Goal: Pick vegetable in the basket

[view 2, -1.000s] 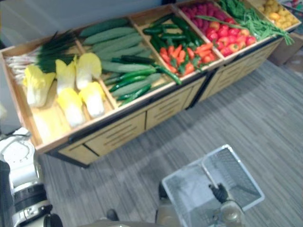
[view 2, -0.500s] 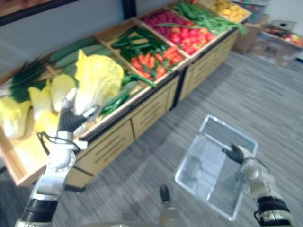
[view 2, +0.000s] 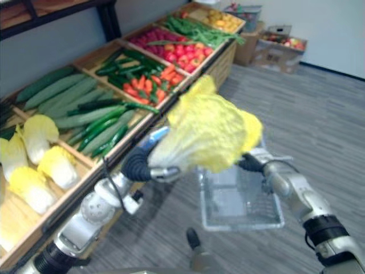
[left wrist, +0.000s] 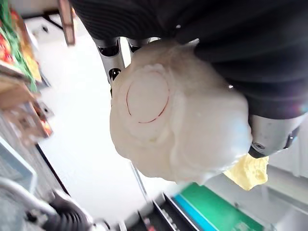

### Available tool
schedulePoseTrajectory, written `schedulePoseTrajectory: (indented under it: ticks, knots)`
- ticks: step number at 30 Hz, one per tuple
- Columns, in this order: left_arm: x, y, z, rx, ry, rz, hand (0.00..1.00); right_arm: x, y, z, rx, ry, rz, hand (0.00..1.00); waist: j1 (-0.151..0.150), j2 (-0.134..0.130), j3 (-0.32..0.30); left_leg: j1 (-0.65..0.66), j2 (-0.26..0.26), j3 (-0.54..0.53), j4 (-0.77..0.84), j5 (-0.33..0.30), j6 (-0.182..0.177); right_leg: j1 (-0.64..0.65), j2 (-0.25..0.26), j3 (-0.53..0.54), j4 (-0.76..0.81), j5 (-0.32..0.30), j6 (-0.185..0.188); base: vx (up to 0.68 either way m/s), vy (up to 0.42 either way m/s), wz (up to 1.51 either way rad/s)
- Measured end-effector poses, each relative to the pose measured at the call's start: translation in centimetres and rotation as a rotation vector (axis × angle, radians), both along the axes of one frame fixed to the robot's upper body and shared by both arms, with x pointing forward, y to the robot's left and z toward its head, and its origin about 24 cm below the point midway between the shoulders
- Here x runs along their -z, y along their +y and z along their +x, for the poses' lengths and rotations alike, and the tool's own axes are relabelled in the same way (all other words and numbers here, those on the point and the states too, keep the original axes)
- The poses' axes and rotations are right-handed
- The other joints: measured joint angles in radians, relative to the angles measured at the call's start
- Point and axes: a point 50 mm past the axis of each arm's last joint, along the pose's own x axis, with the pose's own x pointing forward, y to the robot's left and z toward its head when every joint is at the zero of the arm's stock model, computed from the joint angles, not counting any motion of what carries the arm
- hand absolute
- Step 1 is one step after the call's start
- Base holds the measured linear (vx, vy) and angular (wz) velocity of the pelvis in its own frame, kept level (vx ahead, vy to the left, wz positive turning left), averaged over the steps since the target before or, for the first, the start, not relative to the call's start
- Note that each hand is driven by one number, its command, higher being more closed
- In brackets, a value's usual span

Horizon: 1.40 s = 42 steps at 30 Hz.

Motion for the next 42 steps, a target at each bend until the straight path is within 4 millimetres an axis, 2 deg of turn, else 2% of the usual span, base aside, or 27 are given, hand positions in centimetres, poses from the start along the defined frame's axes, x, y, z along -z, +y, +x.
schedulePoseTrajectory:
  ticks: [3,8,16,23,31,37,42]
  knots:
    - [0.7,-1.0,-1.0,0.129,0.043,0.023,1.00,-0.7,0.5,-0.1,-0.069,0.000,-0.047,1.00,0.003,0.014,-0.006,-0.003,0.014,0.020,0.026,-0.013,-0.007,-0.017,0.011,0.009,0.018,-0.005,-0.006,-0.03,-0.032,-0.15]
    - [1.1,-2.6,-2.7,0.306,0.072,0.075,1.00,-1.6,-0.5,0.0,-0.074,-0.008,-0.151,1.00,0.005,0.018,-0.007,-0.013,0.022,0.038,0.050,-0.019,-0.013,-0.041,0.017,0.018,0.038,-0.005,-0.006,-0.02,-0.027,-0.09]
    - [1.9,-4.0,-4.3,0.473,0.110,0.130,1.00,-3.2,-0.4,0.7,-0.082,-0.057,-0.173,1.00,-0.004,0.024,-0.007,-0.015,0.048,0.044,0.081,-0.029,-0.019,-0.044,0.032,0.019,0.044,-0.005,-0.007,-0.01,-0.013,-0.03]
    - [3.3,-4.0,-5.5,0.554,0.165,0.206,1.00,-3.4,0.1,0.7,-0.105,-0.065,-0.167,1.00,-0.003,0.030,-0.005,-0.024,0.054,0.047,0.093,-0.032,-0.021,-0.049,0.033,0.019,0.044,-0.005,-0.007,0.00,0.000,0.00]
    - [4.3,-4.0,-5.8,0.588,0.235,0.229,1.00,-3.6,0.2,0.8,-0.104,-0.072,-0.165,1.00,-0.004,0.032,-0.002,-0.020,0.054,0.053,0.094,-0.033,-0.023,-0.049,0.034,0.023,0.047,-0.005,-0.007,0.00,0.001,-0.01]
    - [6.2,-4.5,-5.9,0.621,0.271,0.312,1.00,-4.7,1.6,1.0,-0.155,-0.115,-0.150,1.00,-0.010,0.031,0.014,-0.008,0.054,0.066,0.096,-0.039,-0.028,-0.049,0.040,0.033,0.057,-0.006,-0.006,-0.01,0.005,-0.05]
    - [8.3,-5.5,-5.2,0.571,0.243,0.414,1.00,-5.0,3.1,1.1,-0.197,-0.127,-0.119,1.00,-0.010,0.023,0.023,-0.007,0.055,0.068,0.096,-0.041,-0.031,-0.049,0.042,0.035,0.057,-0.006,-0.007,0.00,0.000,0.00]
